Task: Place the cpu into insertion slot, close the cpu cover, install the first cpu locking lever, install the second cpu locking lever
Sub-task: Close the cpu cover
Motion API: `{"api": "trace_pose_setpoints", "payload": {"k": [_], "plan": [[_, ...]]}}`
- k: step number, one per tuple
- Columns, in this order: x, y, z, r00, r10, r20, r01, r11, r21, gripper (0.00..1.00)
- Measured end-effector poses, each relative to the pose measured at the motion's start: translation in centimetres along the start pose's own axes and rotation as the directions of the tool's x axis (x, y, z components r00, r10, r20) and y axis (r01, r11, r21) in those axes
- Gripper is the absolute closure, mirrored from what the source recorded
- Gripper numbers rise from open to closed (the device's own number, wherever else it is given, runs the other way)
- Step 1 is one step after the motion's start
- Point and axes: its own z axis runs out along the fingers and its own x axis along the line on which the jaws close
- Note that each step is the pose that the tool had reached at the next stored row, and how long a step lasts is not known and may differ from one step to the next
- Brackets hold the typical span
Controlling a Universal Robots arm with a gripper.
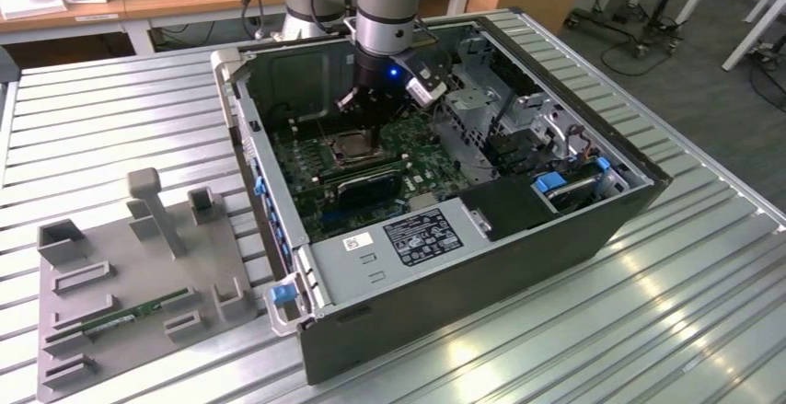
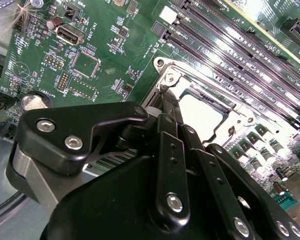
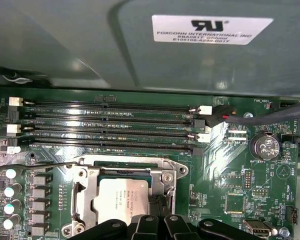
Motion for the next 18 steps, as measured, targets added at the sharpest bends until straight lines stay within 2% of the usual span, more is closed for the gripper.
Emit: {"api": "trace_pose_setpoints", "payload": {"k": [3,10,16,18], "plan": [[-0.02,0.05,-0.19,1.0,0.0,0.0013,0.0,1.0,-0.0026,0.89],[0.0,0.02,-0.92,1.0,0.0,0.0003,0.0,1.0,-0.0007,0.89],[0.0,0.02,-0.95,1.0,0.0,0.0003,0.0,1.0,-0.0008,0.89],[0.23,0.03,-0.95,1.0,0.0,0.0002,0.0,1.0,-0.0006,0.89]]}}
